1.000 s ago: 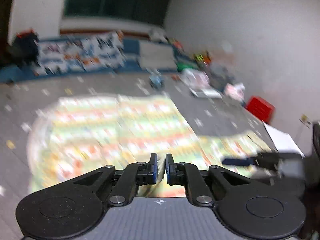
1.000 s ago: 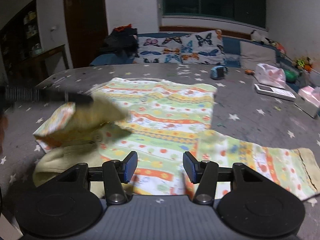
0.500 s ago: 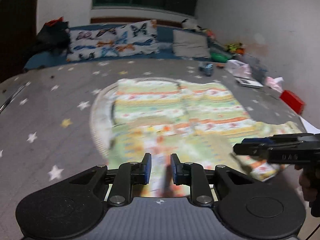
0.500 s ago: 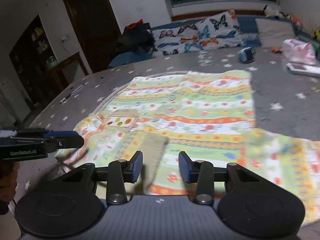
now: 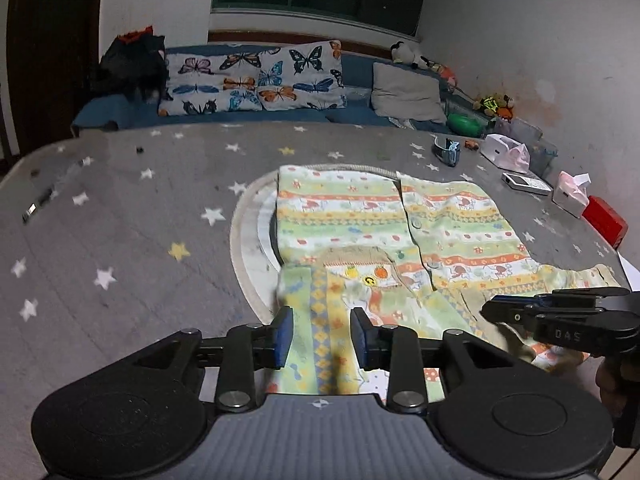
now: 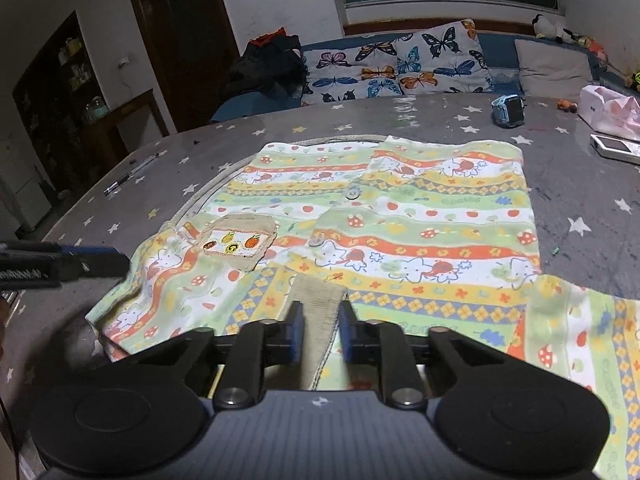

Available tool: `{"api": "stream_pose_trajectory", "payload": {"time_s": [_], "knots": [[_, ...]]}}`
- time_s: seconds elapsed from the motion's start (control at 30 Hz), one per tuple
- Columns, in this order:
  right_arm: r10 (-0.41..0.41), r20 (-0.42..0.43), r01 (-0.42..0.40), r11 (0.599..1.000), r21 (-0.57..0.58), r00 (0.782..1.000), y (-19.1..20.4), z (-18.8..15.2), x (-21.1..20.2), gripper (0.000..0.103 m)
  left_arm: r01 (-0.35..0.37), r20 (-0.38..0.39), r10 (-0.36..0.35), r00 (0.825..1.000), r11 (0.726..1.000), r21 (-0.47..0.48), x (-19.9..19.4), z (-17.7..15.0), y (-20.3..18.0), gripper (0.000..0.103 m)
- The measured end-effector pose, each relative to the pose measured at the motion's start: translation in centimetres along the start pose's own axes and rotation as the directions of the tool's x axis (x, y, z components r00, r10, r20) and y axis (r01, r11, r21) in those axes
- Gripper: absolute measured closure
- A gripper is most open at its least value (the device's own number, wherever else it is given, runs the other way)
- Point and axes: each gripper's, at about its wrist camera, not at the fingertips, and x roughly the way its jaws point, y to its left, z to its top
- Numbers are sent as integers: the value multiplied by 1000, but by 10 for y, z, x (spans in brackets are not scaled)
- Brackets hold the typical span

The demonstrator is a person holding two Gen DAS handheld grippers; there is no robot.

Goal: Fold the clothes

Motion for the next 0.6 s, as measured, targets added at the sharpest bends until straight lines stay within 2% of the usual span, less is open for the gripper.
{"api": "stream_pose_trajectory", "payload": {"time_s": [0.07, 0.2, 0.4, 0.5, 0.6], "knots": [[-5, 11, 5, 1000, 0, 1000, 0, 1, -1, 99, -22, 11, 22, 1000, 1000, 22, -6, 2, 0, 62], [-9, 68, 9, 1000, -7, 998, 2, 8, -16, 101, -42, 26, 42, 999, 999, 30, -13, 2, 2, 62], [-72, 159, 80, 996, -41, 985, 4, 21, -50, 101, -38, 11, 37, 999, 999, 39, -6, -1, 1, 62], [-133, 132, 141, 989, -52, 982, -2, 19, -42, 101, -16, -3, 16, 1000, 999, 39, 0, -2, -2, 62], [-141, 78, 145, 988, -46, 987, -8, 13, -28, 99, 0, -15, 1, 1000, 999, 40, 5, -1, -5, 64]]}}
